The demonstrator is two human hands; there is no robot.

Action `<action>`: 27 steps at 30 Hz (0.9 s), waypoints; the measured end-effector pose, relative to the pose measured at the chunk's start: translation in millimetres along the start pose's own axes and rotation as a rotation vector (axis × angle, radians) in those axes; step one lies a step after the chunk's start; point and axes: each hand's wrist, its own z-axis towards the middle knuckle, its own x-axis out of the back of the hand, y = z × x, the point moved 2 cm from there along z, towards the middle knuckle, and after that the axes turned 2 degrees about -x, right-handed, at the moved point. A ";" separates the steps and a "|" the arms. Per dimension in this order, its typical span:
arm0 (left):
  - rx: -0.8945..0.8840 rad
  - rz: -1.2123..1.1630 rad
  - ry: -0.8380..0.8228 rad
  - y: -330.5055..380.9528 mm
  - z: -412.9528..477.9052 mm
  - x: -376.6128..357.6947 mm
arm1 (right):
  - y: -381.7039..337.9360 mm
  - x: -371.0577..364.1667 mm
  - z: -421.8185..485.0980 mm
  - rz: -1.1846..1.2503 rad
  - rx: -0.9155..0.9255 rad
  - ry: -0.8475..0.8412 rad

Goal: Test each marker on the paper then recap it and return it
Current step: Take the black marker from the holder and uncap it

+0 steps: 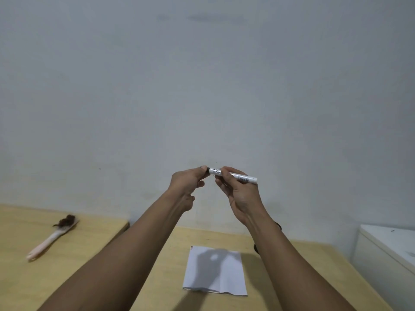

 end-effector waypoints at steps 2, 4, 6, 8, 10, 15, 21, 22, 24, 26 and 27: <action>0.008 -0.001 0.010 -0.5 2.1 3.3 | 2.6 -0.4 -2.2 -0.033 0.013 -0.031; 0.019 0.002 0.020 -2.4 6.4 7.0 | 5.2 -0.3 -3.5 -0.094 0.030 -0.065; 0.029 0.017 0.029 -5.9 12.6 11.2 | 9.0 0.4 -3.0 -0.129 0.033 -0.102; 0.051 0.037 0.048 -11.8 18.0 14.9 | 13.7 3.8 -1.0 -0.152 0.030 -0.130; 0.071 0.046 0.053 -19.1 22.9 17.9 | 20.3 8.9 1.6 -0.183 0.016 -0.146; 0.077 0.029 0.117 -39.6 41.0 31.5 | 42.9 26.0 6.4 -0.328 0.021 -0.177; -0.248 0.448 0.177 -90.1 72.4 71.6 | 74.1 54.7 9.5 -0.248 -0.032 -0.005; -0.251 0.627 0.192 -98.6 74.3 76.4 | 78.6 58.2 10.6 -0.258 -0.038 0.010; -0.278 0.892 0.199 -108.4 76.7 85.0 | 83.2 61.9 13.0 -0.302 -0.041 0.036; -0.346 1.027 0.173 -115.5 72.0 89.2 | 88.9 65.0 10.0 -0.294 -0.064 0.037; -0.367 1.076 0.168 -126.7 70.0 93.1 | 95.2 70.1 3.0 -0.287 -0.089 0.041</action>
